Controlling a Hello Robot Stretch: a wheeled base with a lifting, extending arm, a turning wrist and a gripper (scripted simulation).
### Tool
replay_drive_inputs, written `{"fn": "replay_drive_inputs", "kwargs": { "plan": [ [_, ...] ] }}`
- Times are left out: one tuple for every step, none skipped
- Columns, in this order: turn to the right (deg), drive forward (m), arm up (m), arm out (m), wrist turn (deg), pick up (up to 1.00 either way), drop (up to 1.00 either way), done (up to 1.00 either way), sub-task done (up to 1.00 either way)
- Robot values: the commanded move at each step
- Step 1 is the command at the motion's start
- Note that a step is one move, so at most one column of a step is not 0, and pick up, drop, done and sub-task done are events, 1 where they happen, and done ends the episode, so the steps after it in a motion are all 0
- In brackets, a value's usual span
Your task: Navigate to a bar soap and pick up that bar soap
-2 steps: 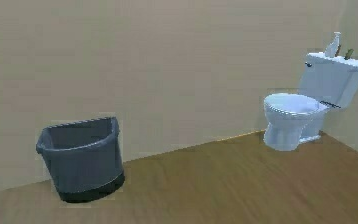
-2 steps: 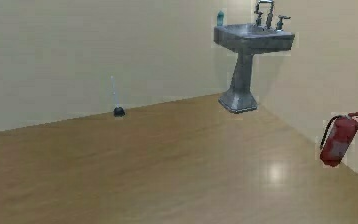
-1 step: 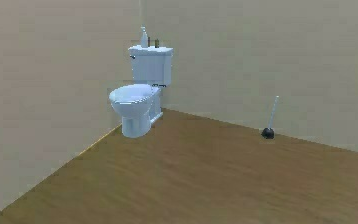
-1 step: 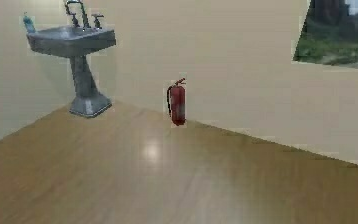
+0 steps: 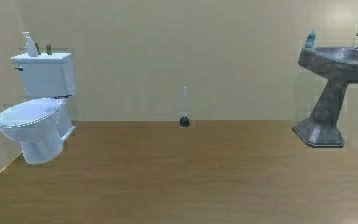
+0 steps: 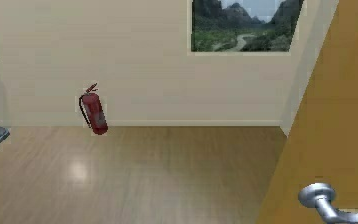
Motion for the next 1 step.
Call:
{"fn": "replay_drive_inputs", "kwargs": {
  "plan": [
    [3.0,0.0,0.0,0.0,0.0,0.0,0.0,0.0,0.0]
  ]
}}
